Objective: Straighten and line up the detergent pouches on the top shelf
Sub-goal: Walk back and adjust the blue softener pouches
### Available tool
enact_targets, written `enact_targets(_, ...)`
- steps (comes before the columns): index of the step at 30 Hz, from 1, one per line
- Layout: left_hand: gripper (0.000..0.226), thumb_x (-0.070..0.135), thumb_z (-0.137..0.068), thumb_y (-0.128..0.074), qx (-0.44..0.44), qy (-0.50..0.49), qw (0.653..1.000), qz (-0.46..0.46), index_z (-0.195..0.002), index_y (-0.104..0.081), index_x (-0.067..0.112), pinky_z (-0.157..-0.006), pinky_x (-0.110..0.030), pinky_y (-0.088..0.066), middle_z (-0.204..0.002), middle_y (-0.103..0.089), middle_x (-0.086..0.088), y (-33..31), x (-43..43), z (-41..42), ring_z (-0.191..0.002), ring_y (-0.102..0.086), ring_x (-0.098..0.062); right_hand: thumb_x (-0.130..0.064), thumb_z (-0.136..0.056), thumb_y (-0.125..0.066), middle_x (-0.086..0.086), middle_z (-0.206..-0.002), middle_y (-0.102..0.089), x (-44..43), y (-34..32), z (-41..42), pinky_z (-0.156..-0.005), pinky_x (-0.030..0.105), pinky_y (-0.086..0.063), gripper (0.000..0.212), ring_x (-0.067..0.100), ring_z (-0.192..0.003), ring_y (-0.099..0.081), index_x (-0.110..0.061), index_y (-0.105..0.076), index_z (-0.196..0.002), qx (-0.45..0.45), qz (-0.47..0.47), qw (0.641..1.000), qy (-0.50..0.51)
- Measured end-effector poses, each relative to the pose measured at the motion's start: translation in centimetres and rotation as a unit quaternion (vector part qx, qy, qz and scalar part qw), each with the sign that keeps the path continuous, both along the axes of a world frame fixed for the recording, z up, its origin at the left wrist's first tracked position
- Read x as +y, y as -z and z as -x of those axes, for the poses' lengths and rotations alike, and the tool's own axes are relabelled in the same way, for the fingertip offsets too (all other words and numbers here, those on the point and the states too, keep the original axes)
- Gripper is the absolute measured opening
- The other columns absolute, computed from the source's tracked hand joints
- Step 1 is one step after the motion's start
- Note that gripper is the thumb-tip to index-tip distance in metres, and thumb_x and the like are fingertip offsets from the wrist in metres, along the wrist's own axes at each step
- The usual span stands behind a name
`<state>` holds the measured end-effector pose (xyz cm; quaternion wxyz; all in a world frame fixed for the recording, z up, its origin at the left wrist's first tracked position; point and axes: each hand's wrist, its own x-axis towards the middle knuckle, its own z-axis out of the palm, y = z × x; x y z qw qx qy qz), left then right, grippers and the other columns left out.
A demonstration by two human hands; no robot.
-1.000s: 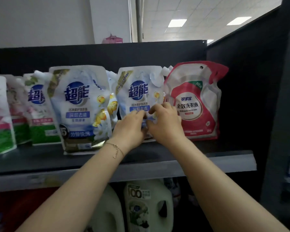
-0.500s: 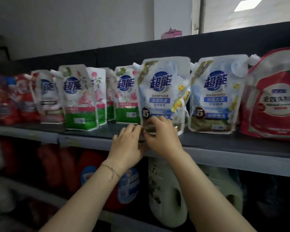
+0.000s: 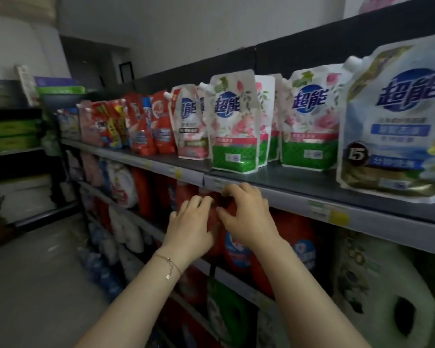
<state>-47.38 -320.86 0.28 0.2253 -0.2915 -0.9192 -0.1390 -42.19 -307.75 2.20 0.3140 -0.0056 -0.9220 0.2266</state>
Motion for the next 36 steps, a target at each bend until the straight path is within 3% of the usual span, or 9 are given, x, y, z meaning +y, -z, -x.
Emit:
enact_targets(10, 0.046, 0.038, -0.091, -0.049, 0.006, -0.110, 0.994, 0.026, -0.133, -0.035, 0.028, -0.090, -0.040, -0.041, -0.126, -0.041, 0.006, 2.6, -13.1, 7.3, -0.119, -0.041, -0.019, -0.035, -0.087, -0.058, -0.001, -0.117, -0.049, -11.3, 2.9, 11.0, -0.091, 0.040, -0.035, 0.034, 0.022, -0.113, -0.040, -0.023, -0.052, -0.119, -0.022, -0.035, 0.994, -0.102)
enact_targets(22, 0.043, 0.044, -0.091, -0.048, -0.007, -0.247, 0.965, 0.082, -0.129, -0.036, 0.027, -0.087, -0.040, -0.038, -0.127, -0.041, 0.004, 2.0, -33.0, 23.6, -0.120, -0.041, -0.021, -0.038, -0.087, -0.058, 0.003, -0.124, -0.046, -30.5, 2.7, 32.5, -0.095, 0.043, -0.034, 0.039, 0.027, -0.121, -0.036, -0.020, -0.051, -0.120, -0.059, -0.122, 0.967, -0.217)
enact_targets(29, 0.044, 0.044, -0.092, -0.046, -0.044, -0.285, 0.954, 0.083, -0.131, -0.035, 0.029, -0.087, -0.037, -0.036, -0.128, -0.040, 0.006, 4.0, -40.9, 32.9, -0.120, -0.041, -0.019, -0.039, -0.085, -0.061, 0.001, -0.119, -0.050, -40.0, 3.3, 42.8, -0.094, 0.039, -0.035, 0.039, 0.024, -0.116, -0.041, -0.022, -0.054, -0.120, -0.071, -0.047, 0.959, -0.270)
enact_targets(36, 0.043, 0.043, -0.091, -0.048, -0.077, -0.307, 0.948, 0.041, -0.130, -0.036, 0.030, -0.089, -0.038, -0.040, -0.126, -0.042, 0.007, 6.1, -47.6, 43.4, -0.117, -0.042, -0.018, -0.040, -0.085, -0.063, 0.000, -0.122, -0.049, -47.0, 5.3, 54.4, -0.090, 0.035, -0.034, 0.042, 0.023, -0.118, -0.039, -0.023, -0.054, -0.121, -0.106, -0.047, 0.948, -0.298)
